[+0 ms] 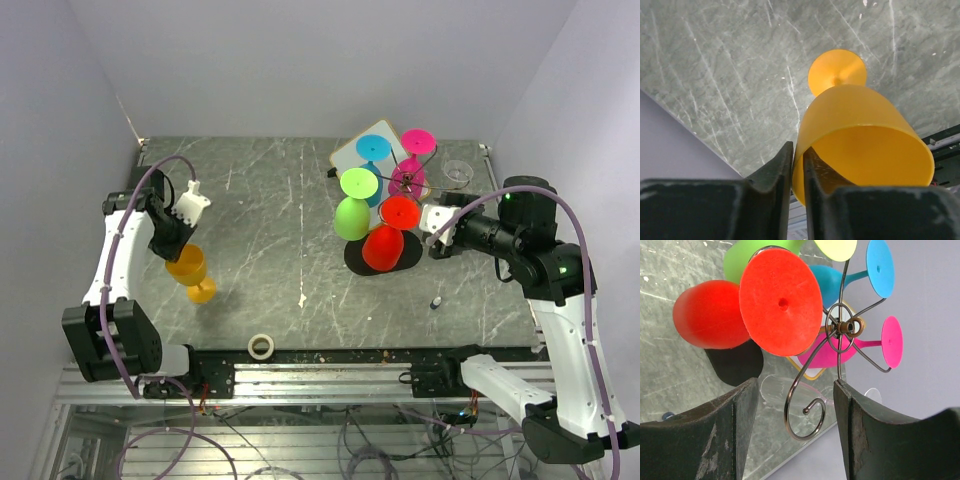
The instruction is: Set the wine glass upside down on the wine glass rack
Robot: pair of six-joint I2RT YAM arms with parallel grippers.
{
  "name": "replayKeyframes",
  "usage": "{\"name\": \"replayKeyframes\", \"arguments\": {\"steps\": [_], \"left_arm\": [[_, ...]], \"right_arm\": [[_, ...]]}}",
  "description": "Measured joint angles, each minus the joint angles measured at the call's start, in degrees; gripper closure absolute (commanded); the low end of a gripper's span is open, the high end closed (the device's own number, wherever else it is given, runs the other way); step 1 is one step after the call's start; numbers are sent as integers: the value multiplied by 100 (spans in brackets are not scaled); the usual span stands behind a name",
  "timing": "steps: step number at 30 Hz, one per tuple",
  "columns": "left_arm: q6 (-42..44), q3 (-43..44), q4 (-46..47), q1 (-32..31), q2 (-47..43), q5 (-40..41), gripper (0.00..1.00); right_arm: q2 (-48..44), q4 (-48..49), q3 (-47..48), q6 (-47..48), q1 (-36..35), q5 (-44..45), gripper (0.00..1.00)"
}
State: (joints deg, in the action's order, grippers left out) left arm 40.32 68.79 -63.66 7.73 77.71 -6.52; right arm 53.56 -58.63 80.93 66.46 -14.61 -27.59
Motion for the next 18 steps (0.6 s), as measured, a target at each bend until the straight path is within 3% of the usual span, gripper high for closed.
{"name": "replayKeyframes", "arguments": {"steps": [10, 18], "left_arm": [[20, 372, -297, 2, 35, -304, 93], [-149, 905, -391, 7, -682, -664, 93]], "right_arm": [[17, -2, 0, -13, 186, 20, 39], [15, -162, 61, -142, 535, 236, 39]]}}
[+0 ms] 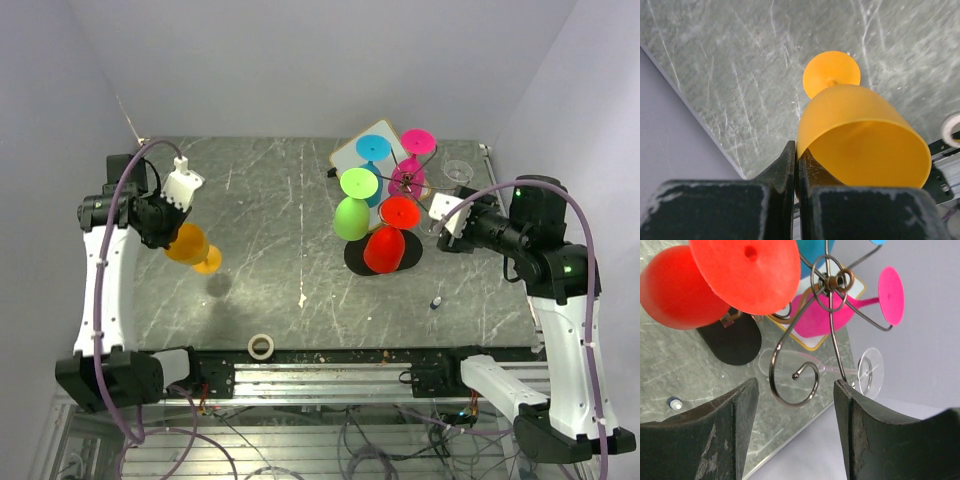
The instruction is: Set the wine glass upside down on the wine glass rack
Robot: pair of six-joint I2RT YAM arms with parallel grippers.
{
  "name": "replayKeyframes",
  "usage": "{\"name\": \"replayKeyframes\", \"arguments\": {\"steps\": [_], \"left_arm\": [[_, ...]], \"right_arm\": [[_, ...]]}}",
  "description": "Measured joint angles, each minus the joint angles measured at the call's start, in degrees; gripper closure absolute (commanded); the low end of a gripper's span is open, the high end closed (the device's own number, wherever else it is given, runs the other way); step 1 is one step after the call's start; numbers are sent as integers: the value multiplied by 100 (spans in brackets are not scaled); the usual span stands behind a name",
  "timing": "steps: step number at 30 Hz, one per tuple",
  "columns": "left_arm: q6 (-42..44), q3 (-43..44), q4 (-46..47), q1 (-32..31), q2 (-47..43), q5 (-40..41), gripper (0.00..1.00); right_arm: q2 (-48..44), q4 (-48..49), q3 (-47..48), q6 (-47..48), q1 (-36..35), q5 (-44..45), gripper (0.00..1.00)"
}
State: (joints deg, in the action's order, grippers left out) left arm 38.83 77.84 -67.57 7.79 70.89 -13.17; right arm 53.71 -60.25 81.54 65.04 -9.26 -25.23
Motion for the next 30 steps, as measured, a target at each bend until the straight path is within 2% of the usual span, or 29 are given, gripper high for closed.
{"name": "replayKeyframes", "arguments": {"steps": [7, 18, 22, 30], "left_arm": [[-752, 136, 201, 0, -822, -669, 93], [-2437, 706, 1587, 0, -1475, -2328, 93], [-3156, 817, 2208, 2, -1480, -2863, 93], [-4717, 393, 3816, 0, -1720, -3399, 93]], "right_arm": [[11, -7, 319, -645, 280, 168, 36], [267, 422, 868, -1687, 455, -72, 41], [511, 887, 981, -2378, 483, -632, 44], [1078, 2483, 826, -4660, 562, -2352, 45]]}}
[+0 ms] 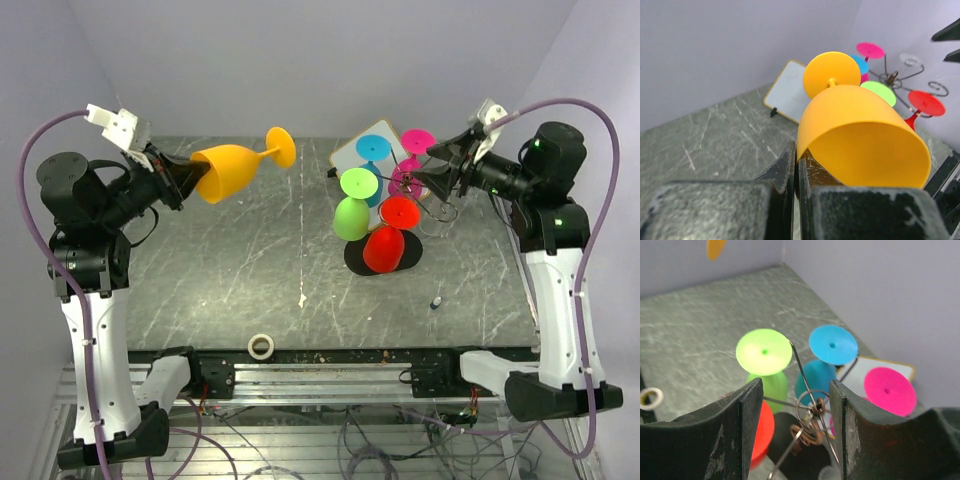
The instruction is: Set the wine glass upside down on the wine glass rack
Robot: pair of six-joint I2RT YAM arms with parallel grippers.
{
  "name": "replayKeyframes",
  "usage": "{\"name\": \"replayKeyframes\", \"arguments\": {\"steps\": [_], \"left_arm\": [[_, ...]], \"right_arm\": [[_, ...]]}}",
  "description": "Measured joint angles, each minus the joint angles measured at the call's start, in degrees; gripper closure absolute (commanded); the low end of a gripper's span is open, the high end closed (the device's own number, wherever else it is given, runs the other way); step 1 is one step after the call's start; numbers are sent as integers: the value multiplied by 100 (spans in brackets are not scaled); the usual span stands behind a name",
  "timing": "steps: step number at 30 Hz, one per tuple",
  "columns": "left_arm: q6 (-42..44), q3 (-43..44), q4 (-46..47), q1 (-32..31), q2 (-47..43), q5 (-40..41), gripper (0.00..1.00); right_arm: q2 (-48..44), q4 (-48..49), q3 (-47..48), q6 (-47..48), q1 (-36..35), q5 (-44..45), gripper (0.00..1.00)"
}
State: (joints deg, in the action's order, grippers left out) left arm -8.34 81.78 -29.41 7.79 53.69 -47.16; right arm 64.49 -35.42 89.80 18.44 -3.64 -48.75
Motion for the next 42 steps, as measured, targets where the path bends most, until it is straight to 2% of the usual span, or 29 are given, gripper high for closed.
{"name": "replayKeyframes", "arguments": {"steps": [7, 12, 15, 19, 22, 28, 35, 42], "left_arm": [[-721, 81, 866, 0, 142, -109, 93], [-973, 94, 1185, -101, 286, -98, 93], [-1019, 122, 1257, -313, 396, -35, 93], [-973, 275, 1244, -992, 640, 273, 93], [-964, 315, 1248, -1263, 763, 413, 93], [-929, 363, 1241, -1333, 922, 597, 93], [-708, 400, 1237, -1440, 975, 750, 93], [-507, 400, 1204, -1482, 953, 817, 93]], "right_arm": [[450, 1386, -83, -1768, -48, -728, 46], [839, 2033, -35, -2439, -402, -837, 45], [1169, 2218, 136, -2601, -750, -839, 45], [1620, 2321, 363, -2640, -1373, -719, 45], [1878, 2312, 535, -2632, -1746, -603, 46], [2026, 2317, 713, -2662, -2096, -385, 48], [2201, 2337, 968, -2771, -2326, -52, 62], [2369, 2271, 1093, -2931, -2389, 356, 66]]}}
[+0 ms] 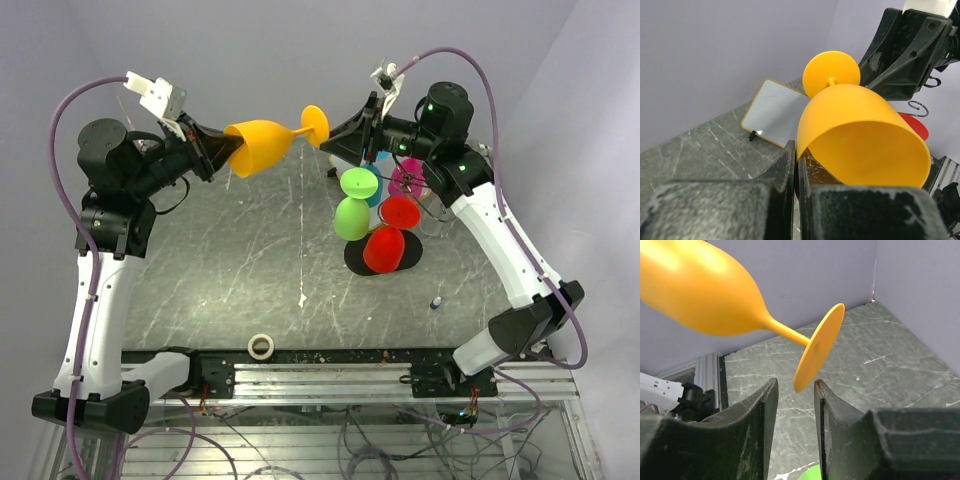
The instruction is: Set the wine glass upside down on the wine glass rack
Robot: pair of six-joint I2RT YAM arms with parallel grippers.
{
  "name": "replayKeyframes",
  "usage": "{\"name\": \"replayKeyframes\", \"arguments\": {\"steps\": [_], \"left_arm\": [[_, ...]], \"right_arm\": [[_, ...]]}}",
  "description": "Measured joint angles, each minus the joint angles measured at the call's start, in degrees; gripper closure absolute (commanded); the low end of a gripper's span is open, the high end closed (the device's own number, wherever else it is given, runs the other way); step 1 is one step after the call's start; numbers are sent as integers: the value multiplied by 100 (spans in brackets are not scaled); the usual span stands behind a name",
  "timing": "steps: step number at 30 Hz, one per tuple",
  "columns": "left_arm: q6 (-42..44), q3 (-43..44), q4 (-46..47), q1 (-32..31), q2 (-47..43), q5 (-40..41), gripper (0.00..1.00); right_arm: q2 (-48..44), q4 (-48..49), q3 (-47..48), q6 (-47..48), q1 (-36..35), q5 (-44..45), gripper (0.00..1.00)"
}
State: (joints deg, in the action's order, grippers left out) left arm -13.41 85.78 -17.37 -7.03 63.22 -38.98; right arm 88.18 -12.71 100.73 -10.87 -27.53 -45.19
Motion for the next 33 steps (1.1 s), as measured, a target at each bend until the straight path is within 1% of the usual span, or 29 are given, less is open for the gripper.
{"name": "replayKeyframes", "arguments": {"steps": [8, 13, 15, 26, 30, 33], "left_arm": [[254, 11, -138, -63, -17, 109, 93], [367, 13, -197, -96, -42, 166, 93], [413, 13, -227, -109, -42, 179, 93], [555, 13, -262, -173, -42, 247, 93], [577, 13, -262, -184, -42, 256, 93], [599, 13, -264, -190, -42, 256, 93]], "right_arm": [[109, -87, 203, -74, -181, 221, 75], [195, -101, 236, -111, -186, 323, 86], [227, -129, 247, -127, -184, 380, 88], [282, -260, 341, -175, -247, 719, 88], [284, -271, 341, -173, -256, 774, 85], [282, -284, 341, -173, -262, 861, 80]]}}
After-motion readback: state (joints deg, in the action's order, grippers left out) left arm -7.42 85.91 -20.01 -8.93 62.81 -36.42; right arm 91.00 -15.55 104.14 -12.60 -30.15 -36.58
